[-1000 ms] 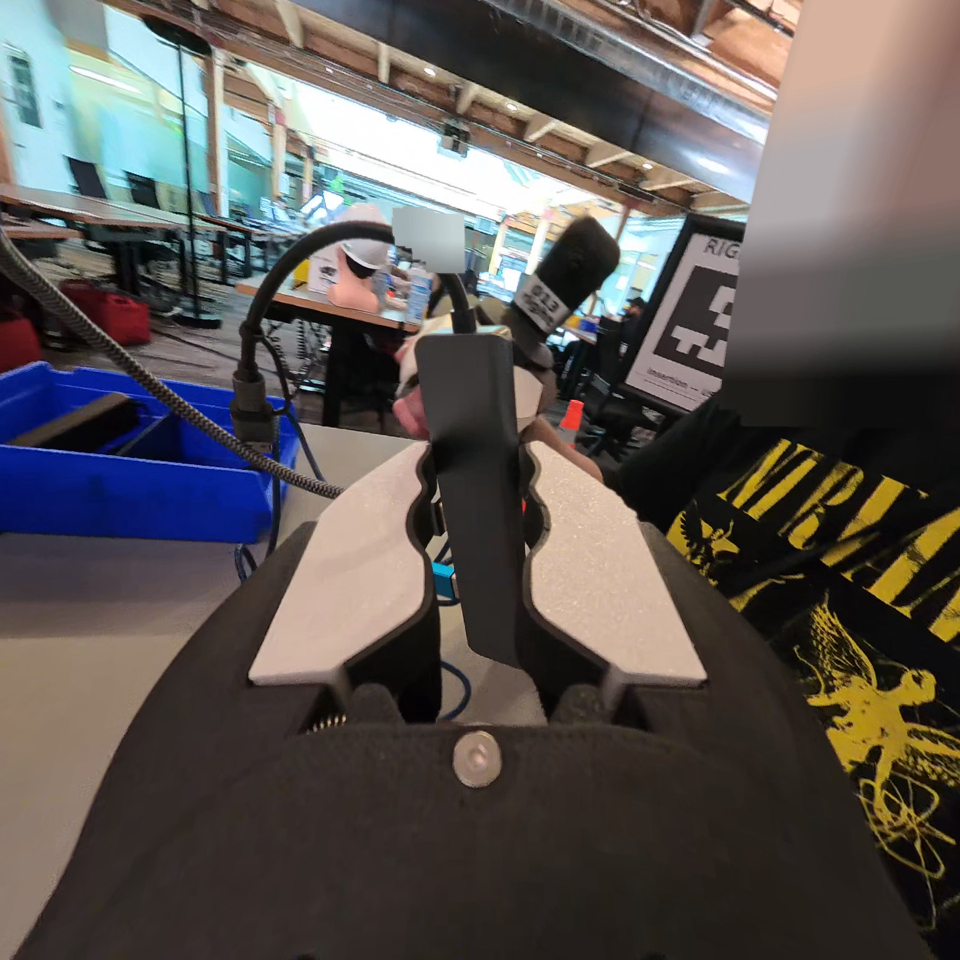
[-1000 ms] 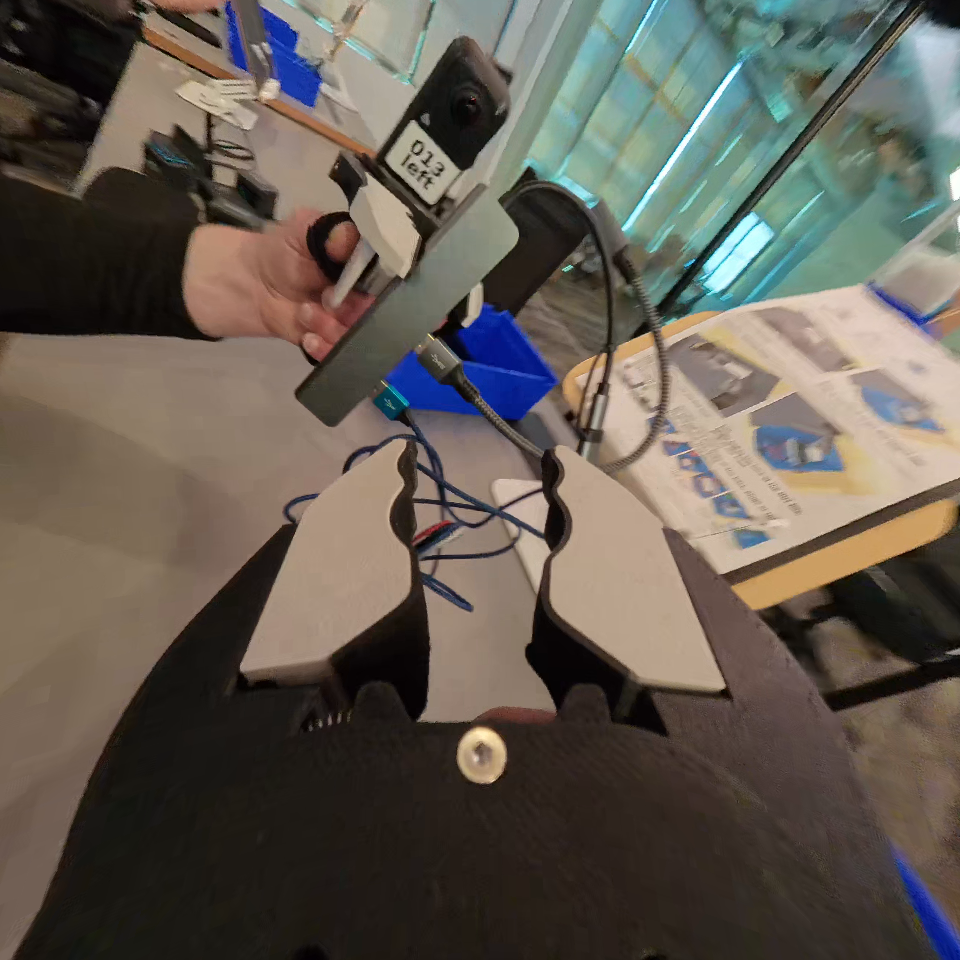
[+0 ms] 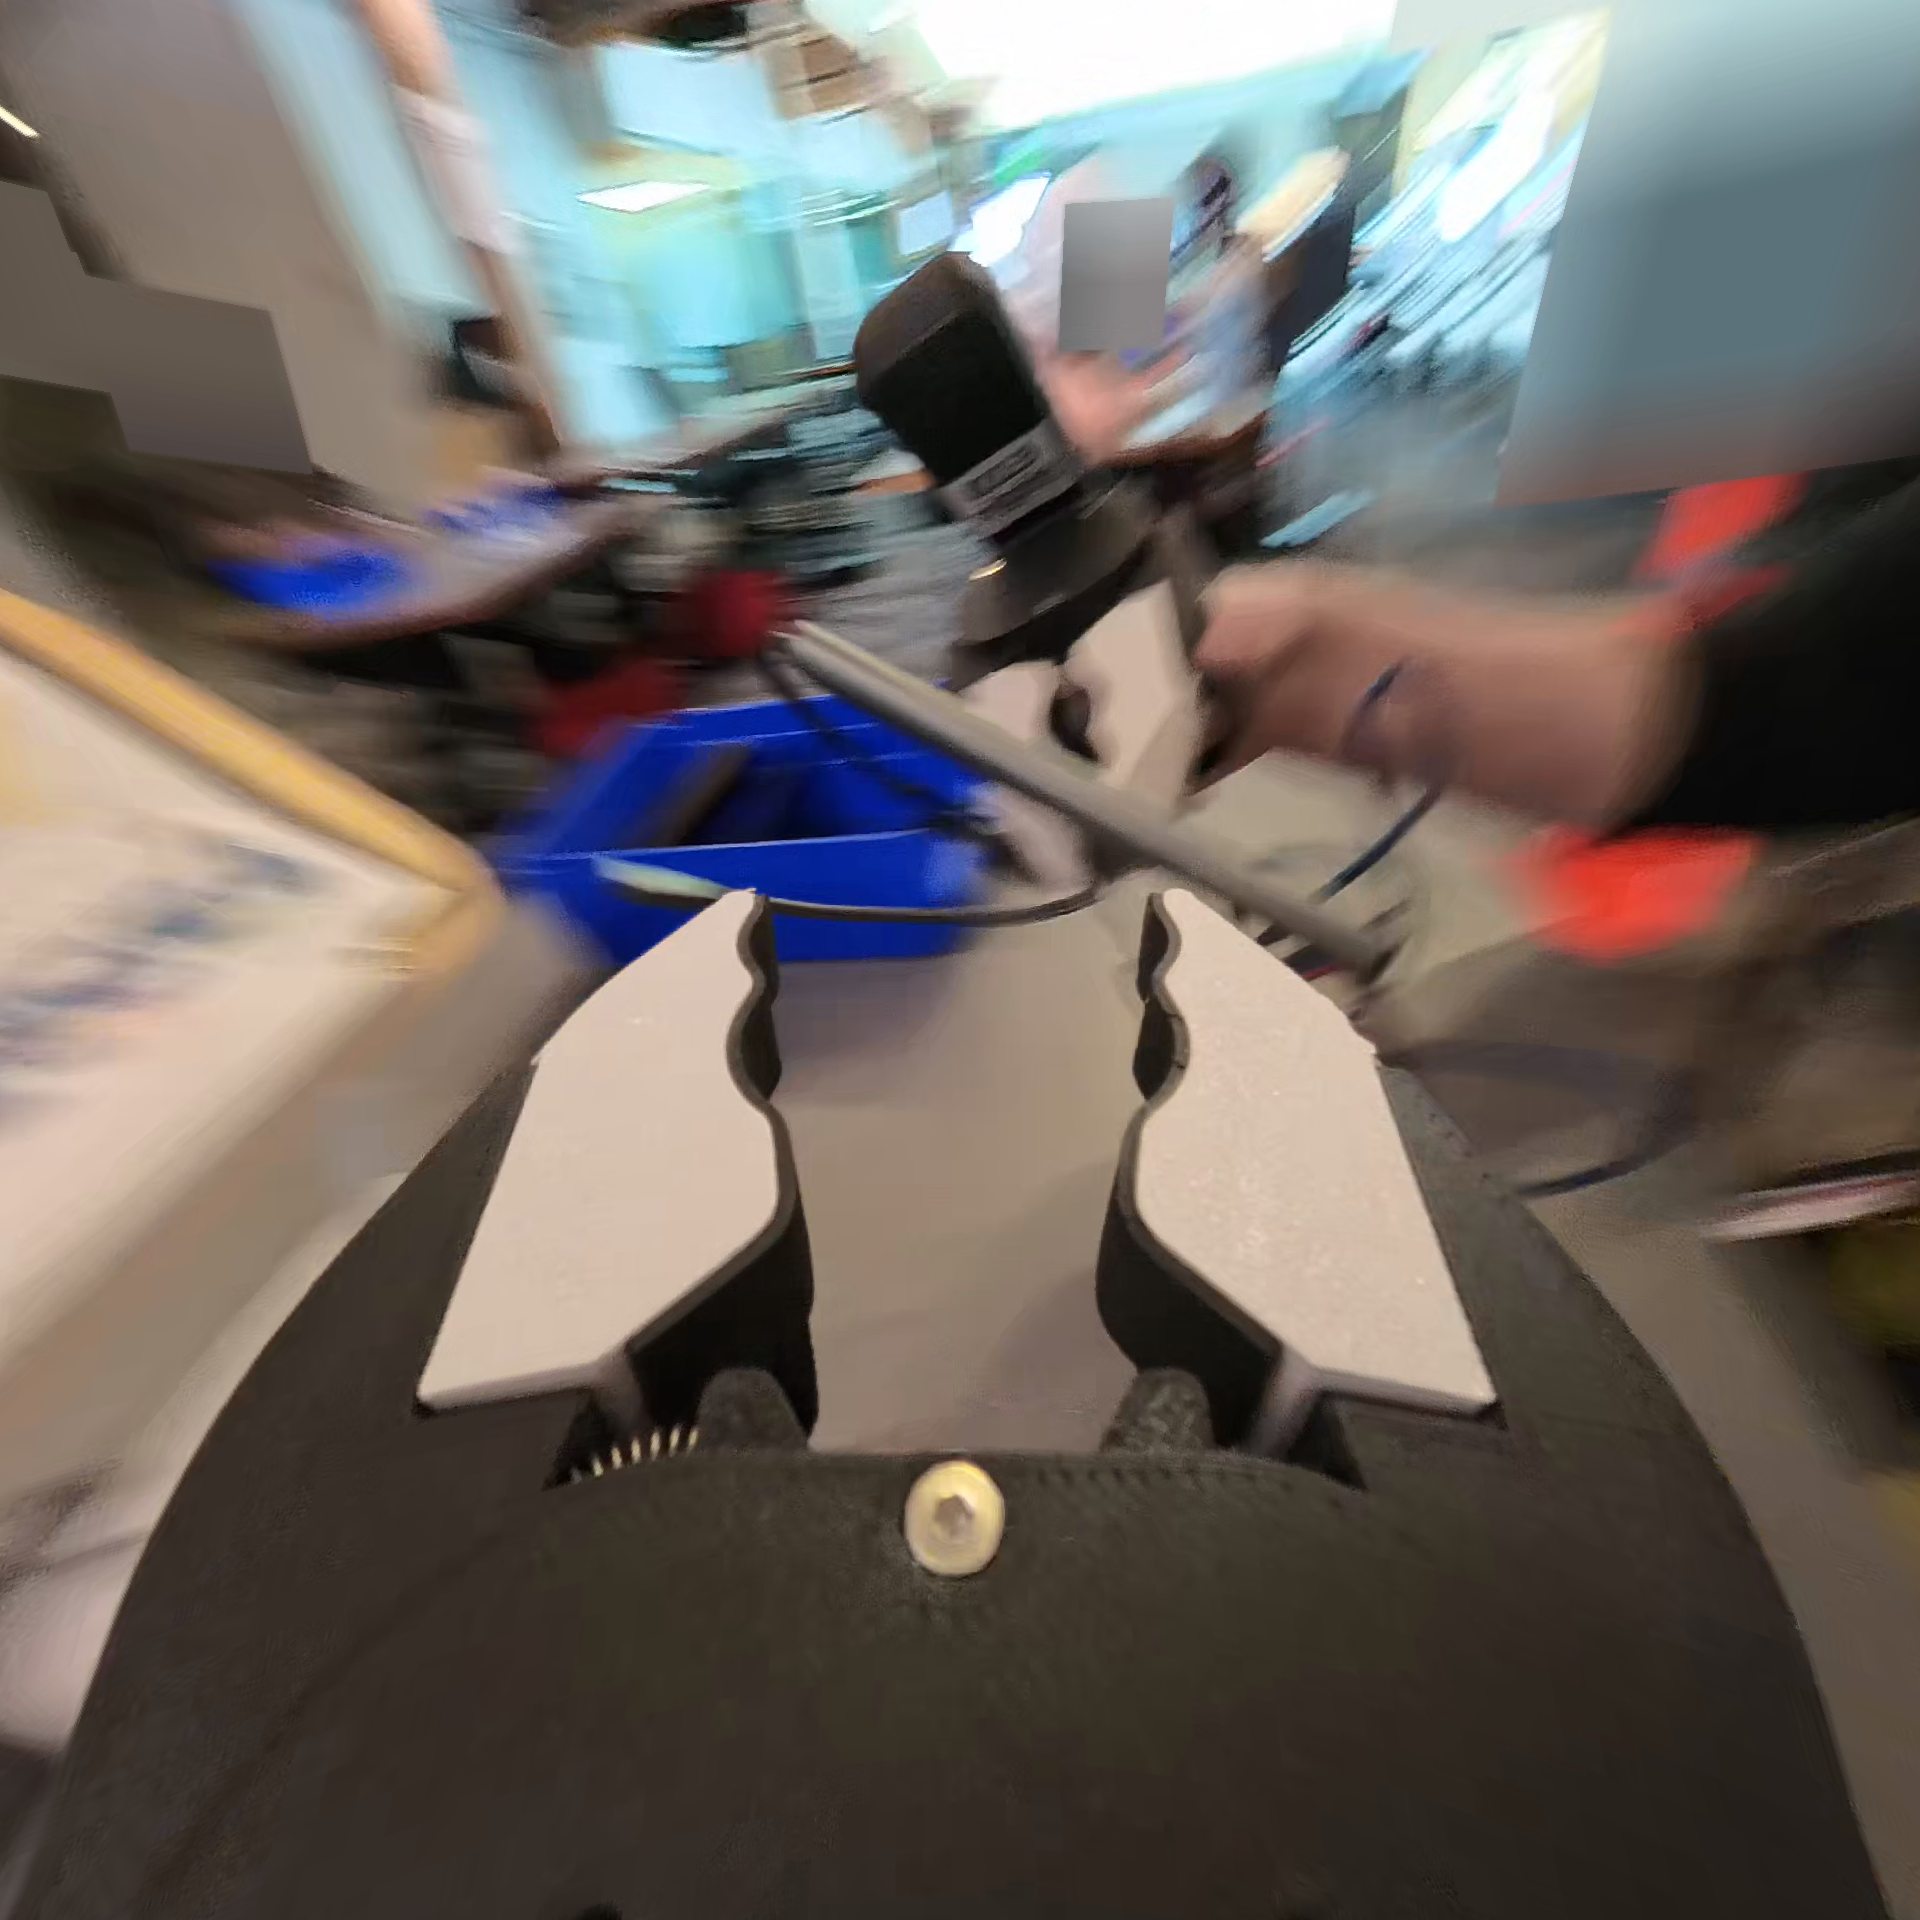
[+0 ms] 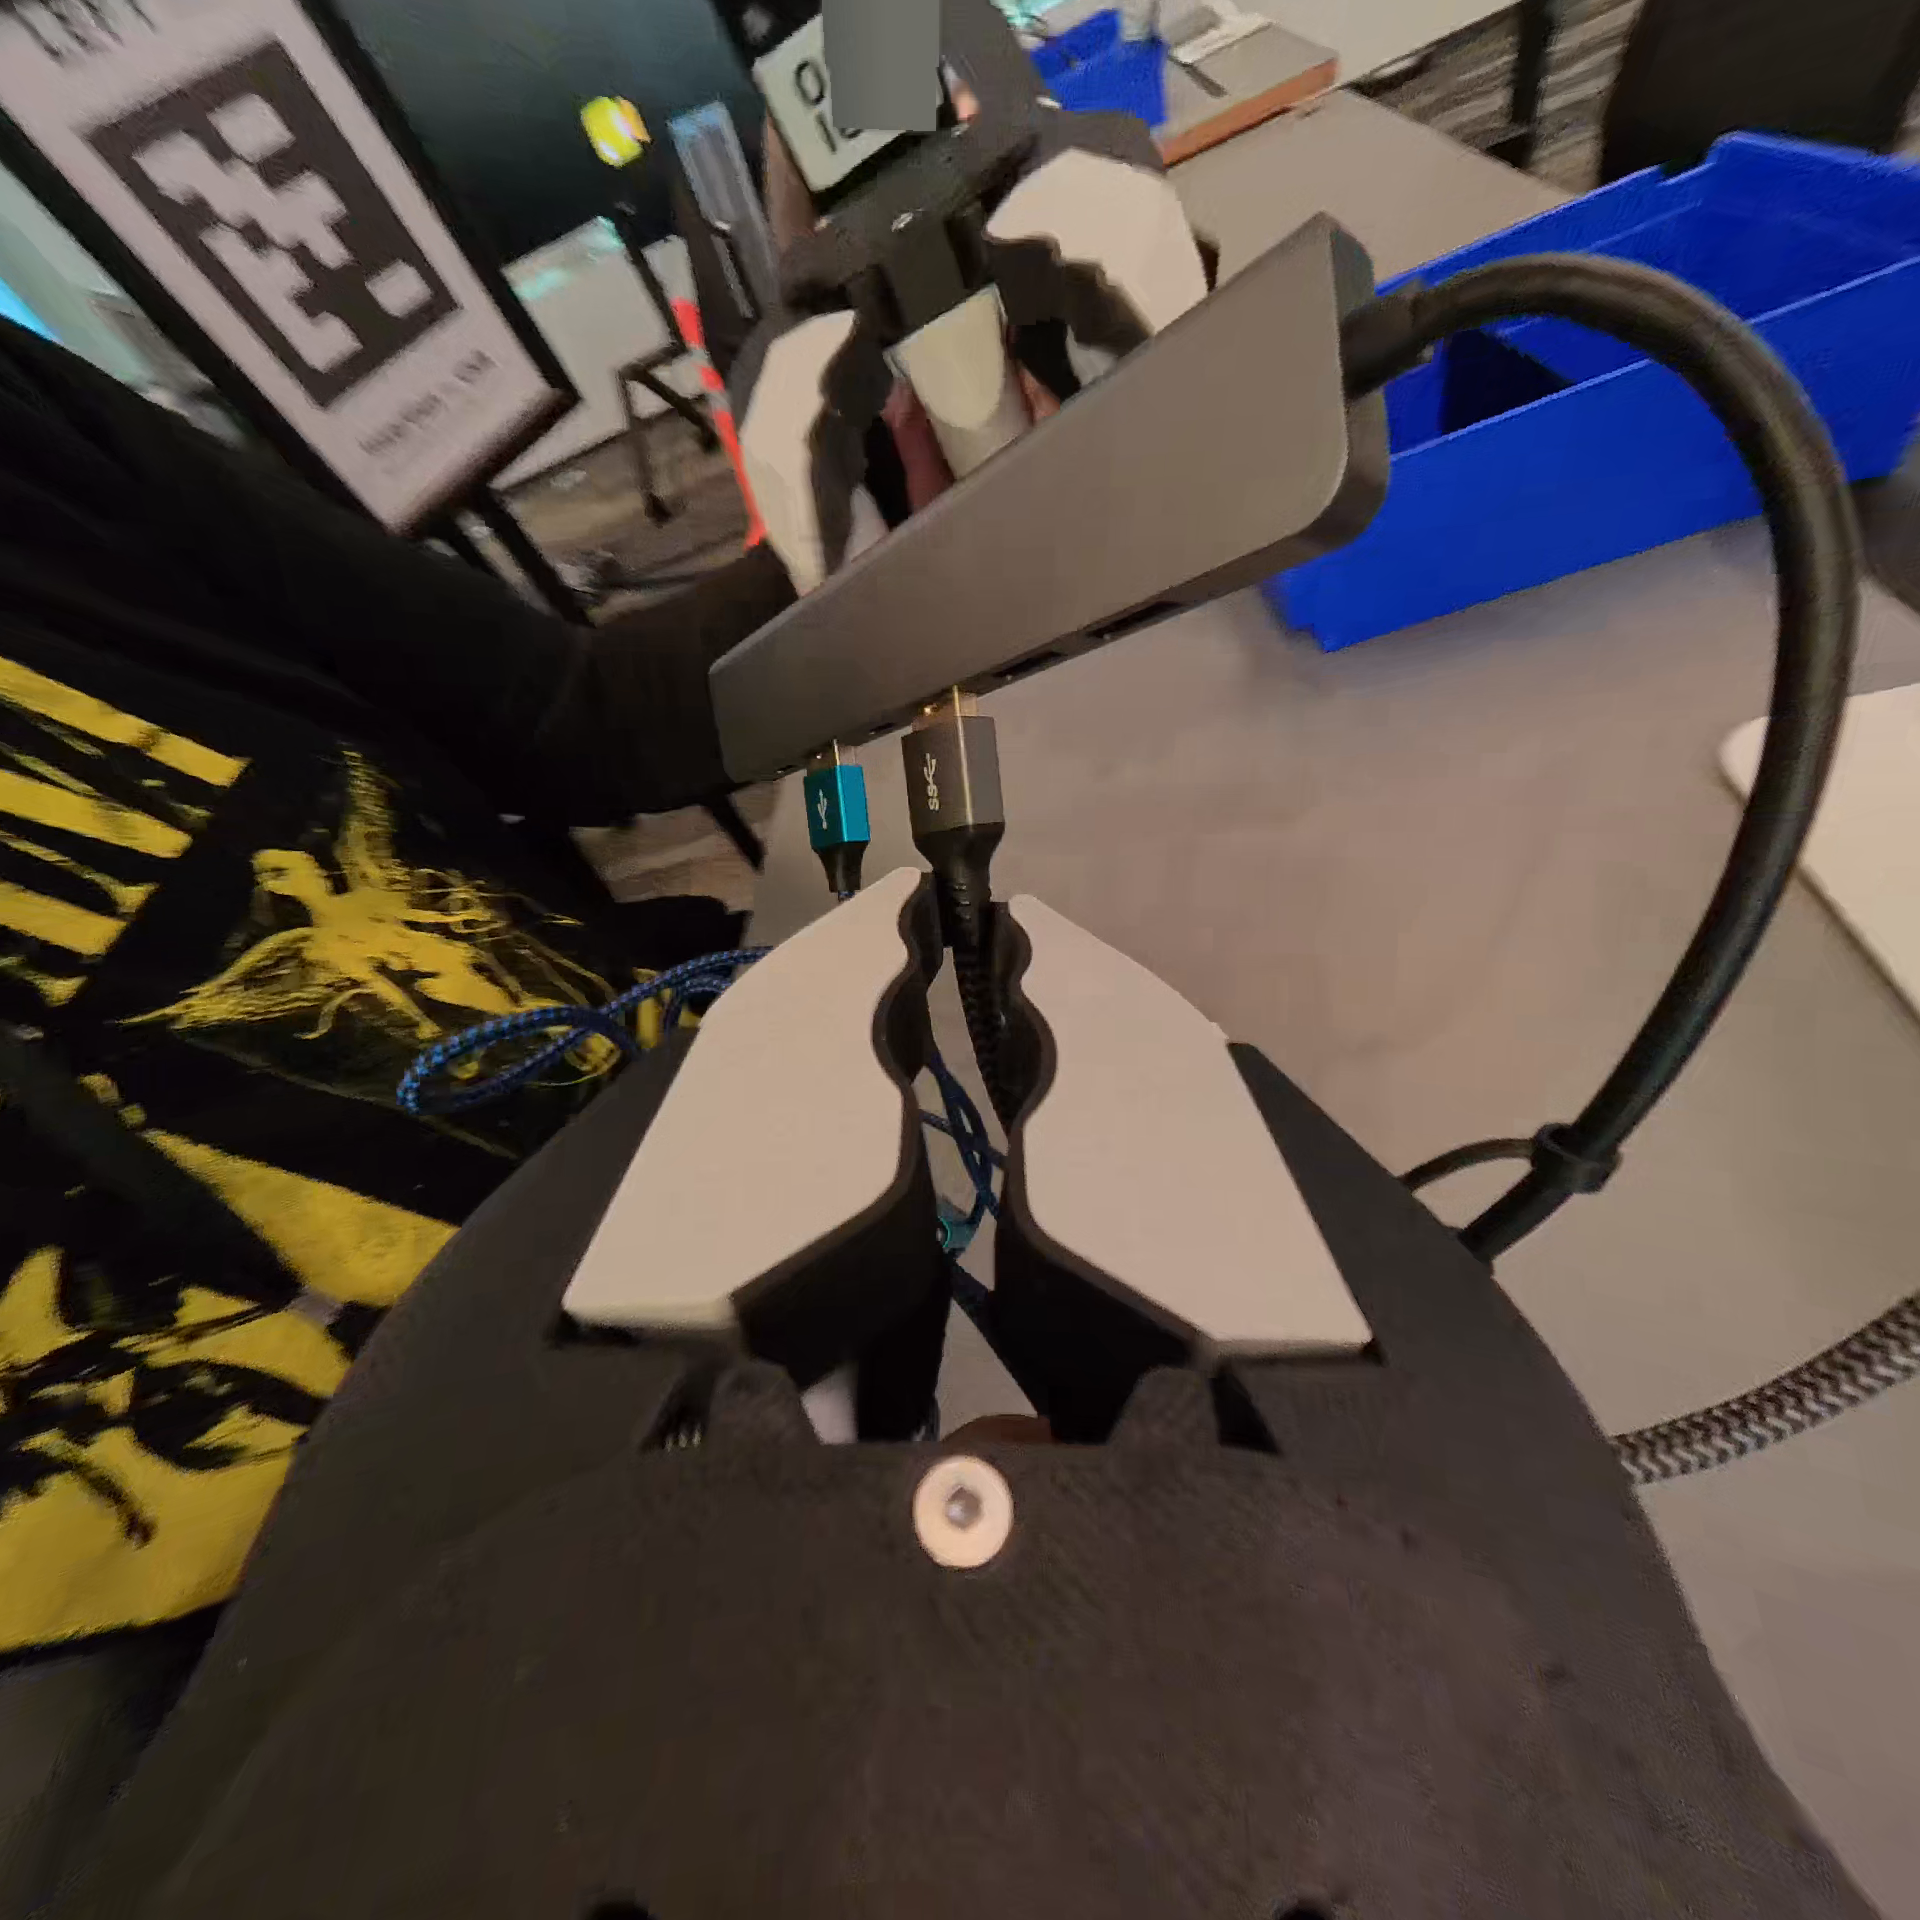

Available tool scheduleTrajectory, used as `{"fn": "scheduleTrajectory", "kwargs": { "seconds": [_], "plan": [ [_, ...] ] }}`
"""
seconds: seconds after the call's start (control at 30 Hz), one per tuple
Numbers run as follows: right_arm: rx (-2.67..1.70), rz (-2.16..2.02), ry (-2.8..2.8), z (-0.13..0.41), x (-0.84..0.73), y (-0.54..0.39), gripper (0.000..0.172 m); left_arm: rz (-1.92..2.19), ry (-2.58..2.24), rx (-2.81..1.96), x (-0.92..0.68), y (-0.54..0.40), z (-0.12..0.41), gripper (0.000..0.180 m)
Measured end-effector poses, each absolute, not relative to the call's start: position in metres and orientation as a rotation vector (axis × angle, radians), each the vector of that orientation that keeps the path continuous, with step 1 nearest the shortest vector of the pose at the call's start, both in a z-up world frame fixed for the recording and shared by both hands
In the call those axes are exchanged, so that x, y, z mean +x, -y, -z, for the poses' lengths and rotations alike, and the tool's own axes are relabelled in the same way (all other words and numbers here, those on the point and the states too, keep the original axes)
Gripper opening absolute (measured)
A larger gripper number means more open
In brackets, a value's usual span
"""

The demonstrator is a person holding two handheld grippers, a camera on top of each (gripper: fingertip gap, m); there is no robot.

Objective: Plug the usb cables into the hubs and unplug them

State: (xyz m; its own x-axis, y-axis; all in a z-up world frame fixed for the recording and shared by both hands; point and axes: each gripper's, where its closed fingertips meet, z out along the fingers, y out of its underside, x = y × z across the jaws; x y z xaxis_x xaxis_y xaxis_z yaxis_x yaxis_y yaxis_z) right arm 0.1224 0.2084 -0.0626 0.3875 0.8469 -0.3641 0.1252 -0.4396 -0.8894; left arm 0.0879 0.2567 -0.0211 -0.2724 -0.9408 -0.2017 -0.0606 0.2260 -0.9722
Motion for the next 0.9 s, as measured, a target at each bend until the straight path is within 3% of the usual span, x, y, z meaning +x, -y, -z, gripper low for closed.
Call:
{"fn": "scheduleTrajectory", "kwargs": {
  "seconds": [0.2,0.33,0.53,0.63,0.7,0.9],
  "plan": [
    [-1.877,-1.337,0.907,0.068,0.125,-0.201,0.007,0.343,-1.720,-0.548,0.095,-0.243,0.036,0.080],
    [-1.956,-1.386,0.977,0.076,0.118,-0.199,0.008,0.098,-1.765,-0.300,0.106,-0.222,0.045,0.066],
    [-2.025,-1.447,1.079,0.088,0.107,-0.195,0.008,0.024,-1.849,-0.248,0.112,-0.217,0.069,0.021],
    [-2.027,-1.430,1.020,0.090,0.107,-0.205,0.009,-0.014,-1.856,-0.303,0.110,-0.224,0.075,0.014],
    [-1.957,-1.375,0.943,0.077,0.112,-0.217,0.025,0.021,-1.829,-0.352,0.109,-0.228,0.079,0.011],
    [-1.696,-0.706,1.107,0.038,0.126,-0.213,0.036,0.136,-1.807,-0.510,0.104,-0.242,0.083,0.011]
  ]
}}
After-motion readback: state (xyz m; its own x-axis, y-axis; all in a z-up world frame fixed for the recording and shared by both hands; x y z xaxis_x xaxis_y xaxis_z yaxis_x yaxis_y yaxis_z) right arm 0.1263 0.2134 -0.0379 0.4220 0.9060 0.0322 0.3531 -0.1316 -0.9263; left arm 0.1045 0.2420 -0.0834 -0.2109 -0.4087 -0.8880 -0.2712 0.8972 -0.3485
